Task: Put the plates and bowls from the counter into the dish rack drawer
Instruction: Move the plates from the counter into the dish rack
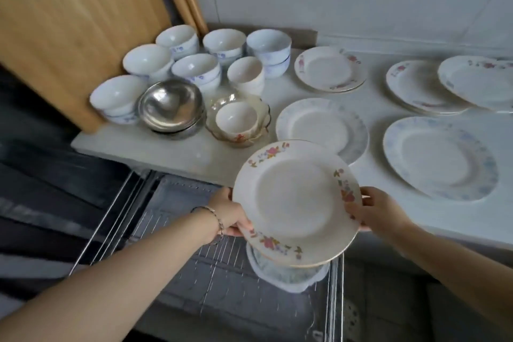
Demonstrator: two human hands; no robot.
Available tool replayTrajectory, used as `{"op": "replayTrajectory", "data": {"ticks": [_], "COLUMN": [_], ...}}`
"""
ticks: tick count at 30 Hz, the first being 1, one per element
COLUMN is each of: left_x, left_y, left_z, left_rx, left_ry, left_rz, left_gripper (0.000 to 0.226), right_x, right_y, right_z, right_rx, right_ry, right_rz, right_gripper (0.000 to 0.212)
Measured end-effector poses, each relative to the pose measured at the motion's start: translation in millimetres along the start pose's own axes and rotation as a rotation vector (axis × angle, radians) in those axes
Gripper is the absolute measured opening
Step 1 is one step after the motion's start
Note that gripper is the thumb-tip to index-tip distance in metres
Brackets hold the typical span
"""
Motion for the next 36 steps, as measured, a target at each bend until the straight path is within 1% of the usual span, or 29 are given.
{"op": "replayTrajectory", "data": {"ticks": [2,5,9,11,14,16,20,23,27,29,32,34,36], "left_x": [31.1,78.1,133.1,154.3,177.3,185.7,195.5,197.6,197.8,196.1,193.0,193.2,193.7], "left_y": [-15.2,-26.8,-23.8,-15.8,-1.2,8.1,25.4,38.1,53.4,57.6,59.2,62.3,68.1], "left_z": [3.8,1.1,-18.0,-35.4,-70.3,-97.9,-148.8,-178.0,-199.5,-204.8,-206.9,-204.4,-199.5], "left_rx": [0.025,0.071,0.102,0.085,0.019,-0.045,-0.124,-0.169,-0.216,-0.234,-0.262,-0.264,-0.242], "left_ry": [-0.032,-0.105,-0.215,-0.251,-0.269,-0.262,-0.239,-0.203,-0.182,-0.153,-0.102,-0.079,-0.068], "left_rz": [-0.061,-0.084,-0.135,-0.172,-0.26,-0.315,-0.365,-0.41,-0.453,-0.485,-0.534,-0.512,-0.468], "left_gripper": [0.058,0.059,0.06,0.062,0.061,0.059,0.044,0.043,0.035,0.036,0.04,0.045,0.052], "right_x": [-18.2,-54.3,-115.6,-144.1,-177.1,-194.4,-214.2,-226.5,-233.1,-232.6,-230.2,-228.7,-227.6], "right_y": [29.9,66.8,109.7,126.1,145.1,154.8,164.6,169.8,171.3,173.5,177.9,179.0,179.6], "right_z": [15.4,26.7,15.5,1.5,-26.8,-49.7,-92.3,-112.8,-119.6,-117.4,-113.3,-109.9,-106.6], "right_rx": [0.044,0.103,0.138,0.122,0.066,0.013,-0.082,-0.143,-0.255,-0.288,-0.316,-0.329,-0.327], "right_ry": [0.035,0.104,0.239,0.3,0.379,0.421,0.438,0.465,0.517,0.537,0.512,0.495,0.496], "right_rz": [0.016,0.018,0.008,0.015,0.039,0.034,0.113,0.115,0.11,0.08,0.039,0.018,0.042], "right_gripper": [0.03,0.03,0.033,0.032,0.028,0.03,0.035,0.039,0.032,0.03,0.032,0.039,0.051]}}
Point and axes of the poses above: each hand's wrist, its own z-axis away from the middle knuckle, its own y-axis out of the palm, x = y × z, the point moved 6 cm from there along -z, towards the middle knuckle, and after that the axes turned 4 degrees about y, right-handed, at the moved point
